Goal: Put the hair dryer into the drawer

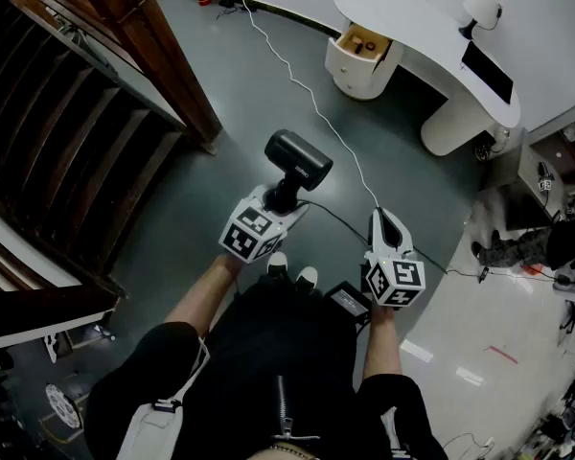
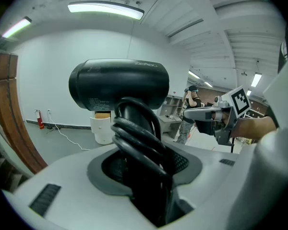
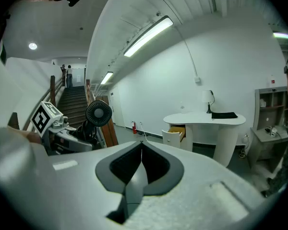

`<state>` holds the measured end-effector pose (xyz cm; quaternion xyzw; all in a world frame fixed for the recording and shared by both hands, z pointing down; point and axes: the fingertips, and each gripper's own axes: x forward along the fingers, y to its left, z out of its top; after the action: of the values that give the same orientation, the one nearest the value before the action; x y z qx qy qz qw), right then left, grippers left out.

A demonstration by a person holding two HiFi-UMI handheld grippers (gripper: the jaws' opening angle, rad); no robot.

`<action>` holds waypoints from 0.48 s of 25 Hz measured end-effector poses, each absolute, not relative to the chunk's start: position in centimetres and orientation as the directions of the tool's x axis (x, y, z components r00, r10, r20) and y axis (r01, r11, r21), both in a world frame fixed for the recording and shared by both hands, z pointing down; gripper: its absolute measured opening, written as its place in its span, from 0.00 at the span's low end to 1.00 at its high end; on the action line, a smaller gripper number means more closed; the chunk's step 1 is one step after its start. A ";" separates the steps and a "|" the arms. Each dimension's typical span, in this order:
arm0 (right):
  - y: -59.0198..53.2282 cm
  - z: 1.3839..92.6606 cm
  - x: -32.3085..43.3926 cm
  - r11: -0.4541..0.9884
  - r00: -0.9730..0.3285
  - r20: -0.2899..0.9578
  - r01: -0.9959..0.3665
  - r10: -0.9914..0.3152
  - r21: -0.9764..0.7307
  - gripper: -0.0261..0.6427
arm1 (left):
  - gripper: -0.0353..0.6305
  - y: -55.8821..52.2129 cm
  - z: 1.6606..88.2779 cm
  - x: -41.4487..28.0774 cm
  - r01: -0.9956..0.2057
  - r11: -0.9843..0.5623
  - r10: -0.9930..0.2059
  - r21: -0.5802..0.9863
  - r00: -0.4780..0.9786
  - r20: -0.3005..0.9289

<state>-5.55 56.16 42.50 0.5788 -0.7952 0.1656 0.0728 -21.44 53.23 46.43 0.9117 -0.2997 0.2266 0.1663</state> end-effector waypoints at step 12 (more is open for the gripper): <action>55.2 42.5 -6.2 0.251 -0.287 0.305 -0.956 -0.908 -0.154 0.05 | 0.35 52.4 46.9 -22.2 -0.617 -0.768 -0.462 0.173 0.720 0.517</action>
<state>-6.19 55.25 42.51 0.5919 -0.7871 0.1556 0.0768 -22.22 52.44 46.89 0.9120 -0.2957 0.2287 0.1688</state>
